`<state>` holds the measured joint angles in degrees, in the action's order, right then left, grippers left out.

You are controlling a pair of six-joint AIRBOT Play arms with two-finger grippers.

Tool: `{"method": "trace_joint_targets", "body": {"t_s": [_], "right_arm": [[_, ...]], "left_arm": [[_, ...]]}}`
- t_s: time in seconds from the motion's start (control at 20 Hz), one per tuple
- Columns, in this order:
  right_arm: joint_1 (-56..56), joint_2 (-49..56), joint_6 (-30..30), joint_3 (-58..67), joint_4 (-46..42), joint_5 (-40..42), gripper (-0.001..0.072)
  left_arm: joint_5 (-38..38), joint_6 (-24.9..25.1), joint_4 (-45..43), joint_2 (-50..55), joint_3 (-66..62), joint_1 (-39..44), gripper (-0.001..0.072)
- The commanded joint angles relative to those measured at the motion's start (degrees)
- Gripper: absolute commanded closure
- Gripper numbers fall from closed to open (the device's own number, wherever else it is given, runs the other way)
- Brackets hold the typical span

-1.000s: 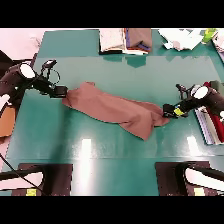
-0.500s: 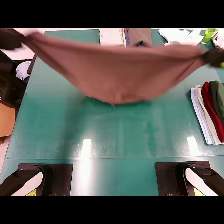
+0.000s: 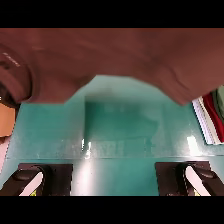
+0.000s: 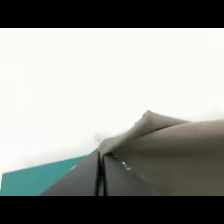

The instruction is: Fold the shirts.

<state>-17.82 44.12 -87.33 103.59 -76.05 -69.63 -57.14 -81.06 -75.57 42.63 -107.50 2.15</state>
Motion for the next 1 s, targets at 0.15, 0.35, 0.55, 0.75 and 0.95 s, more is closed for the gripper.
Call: {"method": "trace_joint_targets", "body": {"t_s": [0.15,0.35,0.55,0.75,0.95], "right_arm": [[1.6,12.1,-0.4,11.2,-0.1,-13.3,0.0695],[8.7,21.6,-1.8,-0.5,-1.3,-13.5,0.0696],[12.5,31.7,-2.5,-16.7,-2.0,-5.9,0.0695],[15.8,39.7,-2.9,-21.2,-2.0,2.7,0.0695],[16.7,41.2,-2.8,-19.6,-1.6,6.1,0.0550]], "left_arm": [[-8.2,0.1,-0.3,11.9,-1.7,-0.1,0.0685],[-18.6,0.0,-0.3,30.3,-1.7,-0.1,0.0684],[-23.3,-0.4,-0.3,48.9,0.3,-0.1,0.0684],[-19.9,-3.0,-0.9,56.7,4.2,-0.1,0.0683],[-21.1,-4.1,-3.9,55.5,4.9,-0.2,0.0299]]}}
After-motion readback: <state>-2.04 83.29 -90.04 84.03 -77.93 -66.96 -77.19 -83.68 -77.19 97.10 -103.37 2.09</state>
